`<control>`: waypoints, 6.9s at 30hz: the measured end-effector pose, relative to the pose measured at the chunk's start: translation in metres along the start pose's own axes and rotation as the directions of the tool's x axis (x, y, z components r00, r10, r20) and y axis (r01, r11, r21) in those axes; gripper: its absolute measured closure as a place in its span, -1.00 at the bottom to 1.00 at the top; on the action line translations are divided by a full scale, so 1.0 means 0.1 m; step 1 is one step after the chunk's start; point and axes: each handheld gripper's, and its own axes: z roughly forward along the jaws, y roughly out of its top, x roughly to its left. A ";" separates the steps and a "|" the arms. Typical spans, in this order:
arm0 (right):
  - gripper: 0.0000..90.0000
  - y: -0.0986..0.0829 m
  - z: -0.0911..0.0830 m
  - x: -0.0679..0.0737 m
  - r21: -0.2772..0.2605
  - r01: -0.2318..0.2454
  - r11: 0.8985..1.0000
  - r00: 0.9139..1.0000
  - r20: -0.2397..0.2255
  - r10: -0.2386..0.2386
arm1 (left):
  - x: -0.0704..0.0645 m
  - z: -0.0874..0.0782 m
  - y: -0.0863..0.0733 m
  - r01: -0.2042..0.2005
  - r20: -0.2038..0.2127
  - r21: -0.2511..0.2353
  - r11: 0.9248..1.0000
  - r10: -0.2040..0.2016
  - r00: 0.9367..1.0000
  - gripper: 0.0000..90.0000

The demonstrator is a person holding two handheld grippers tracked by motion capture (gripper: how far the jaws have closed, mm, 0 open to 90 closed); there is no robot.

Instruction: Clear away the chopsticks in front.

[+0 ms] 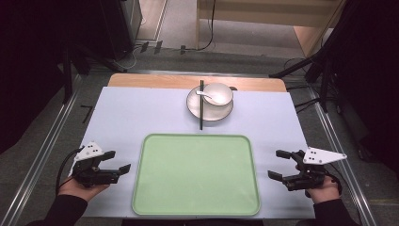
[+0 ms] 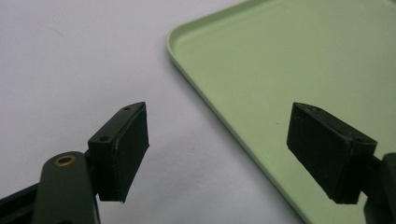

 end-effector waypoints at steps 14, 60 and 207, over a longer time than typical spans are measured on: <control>-0.64 0.00 0.01 0.01 0.003 0.001 1.000 1.000 -0.005 -0.001 | 0.04 -0.01 -0.03 0.024 0.042 -0.024 0.999 -0.023 0.999 -0.31; -0.64 -0.02 0.01 0.03 0.035 0.010 0.999 1.000 -0.008 -0.010 | -0.01 0.06 0.27 0.139 0.004 0.045 0.989 -0.140 0.990 -0.15; -0.64 -0.13 -0.11 0.11 0.057 0.020 0.998 1.000 0.007 -0.021 | 0.00 1.81 2.01 0.368 0.002 0.176 0.913 -0.375 0.927 0.91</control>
